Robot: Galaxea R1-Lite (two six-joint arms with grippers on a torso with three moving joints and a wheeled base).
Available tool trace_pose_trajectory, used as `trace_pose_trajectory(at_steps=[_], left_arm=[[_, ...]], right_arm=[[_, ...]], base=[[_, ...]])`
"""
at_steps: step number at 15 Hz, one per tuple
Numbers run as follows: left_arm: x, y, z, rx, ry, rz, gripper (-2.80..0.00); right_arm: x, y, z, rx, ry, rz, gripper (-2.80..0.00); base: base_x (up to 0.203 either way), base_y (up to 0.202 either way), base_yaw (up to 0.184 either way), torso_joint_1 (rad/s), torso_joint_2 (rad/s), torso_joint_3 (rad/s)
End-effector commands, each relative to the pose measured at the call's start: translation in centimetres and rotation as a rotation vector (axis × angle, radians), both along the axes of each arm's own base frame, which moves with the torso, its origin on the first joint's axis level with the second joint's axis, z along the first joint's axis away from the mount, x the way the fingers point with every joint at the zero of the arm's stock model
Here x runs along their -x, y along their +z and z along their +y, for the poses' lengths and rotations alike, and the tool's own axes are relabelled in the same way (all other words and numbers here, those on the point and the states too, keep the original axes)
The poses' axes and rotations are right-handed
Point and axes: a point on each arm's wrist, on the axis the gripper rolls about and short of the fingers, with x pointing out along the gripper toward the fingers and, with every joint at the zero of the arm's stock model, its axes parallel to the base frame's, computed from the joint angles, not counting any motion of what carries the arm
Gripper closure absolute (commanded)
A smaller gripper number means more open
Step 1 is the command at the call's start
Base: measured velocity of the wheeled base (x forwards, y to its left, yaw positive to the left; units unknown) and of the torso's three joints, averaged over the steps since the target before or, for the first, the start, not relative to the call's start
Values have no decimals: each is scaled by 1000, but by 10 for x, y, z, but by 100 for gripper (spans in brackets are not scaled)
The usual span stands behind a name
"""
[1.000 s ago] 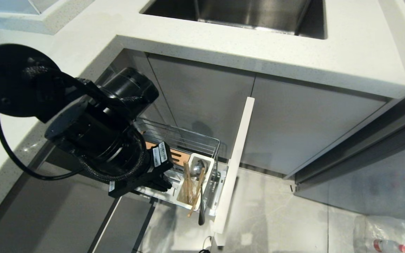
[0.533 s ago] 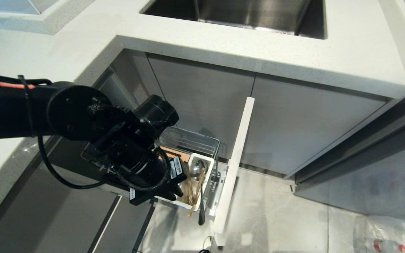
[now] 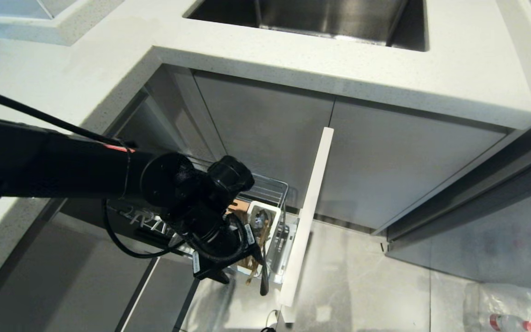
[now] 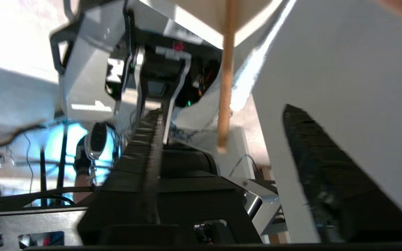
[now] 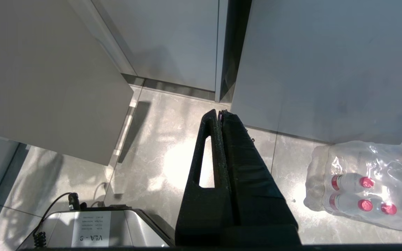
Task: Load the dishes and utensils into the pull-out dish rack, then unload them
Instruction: Take the chopsticks out of the cupboard
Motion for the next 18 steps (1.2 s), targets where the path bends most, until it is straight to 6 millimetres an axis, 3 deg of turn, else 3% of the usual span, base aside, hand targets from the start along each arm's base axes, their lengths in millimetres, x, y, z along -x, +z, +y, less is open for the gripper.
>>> trace_pose_trajectory(at_steps=[1, 8, 18], left_arm=[[-7, -17, -3, -19, 7, 51, -280], [-25, -48, -6, 2, 47, 116, -280], [-29, -59, -10, 24, 53, 144, -280]], right_arm=[[0, 0, 0, 0, 0, 2, 0], [0, 0, 0, 0, 1, 2, 0], [0, 0, 0, 0, 1, 3, 0]], base=[[0, 0, 0, 0, 0, 0], [0, 0, 0, 0, 0, 0], [0, 0, 0, 0, 0, 0]])
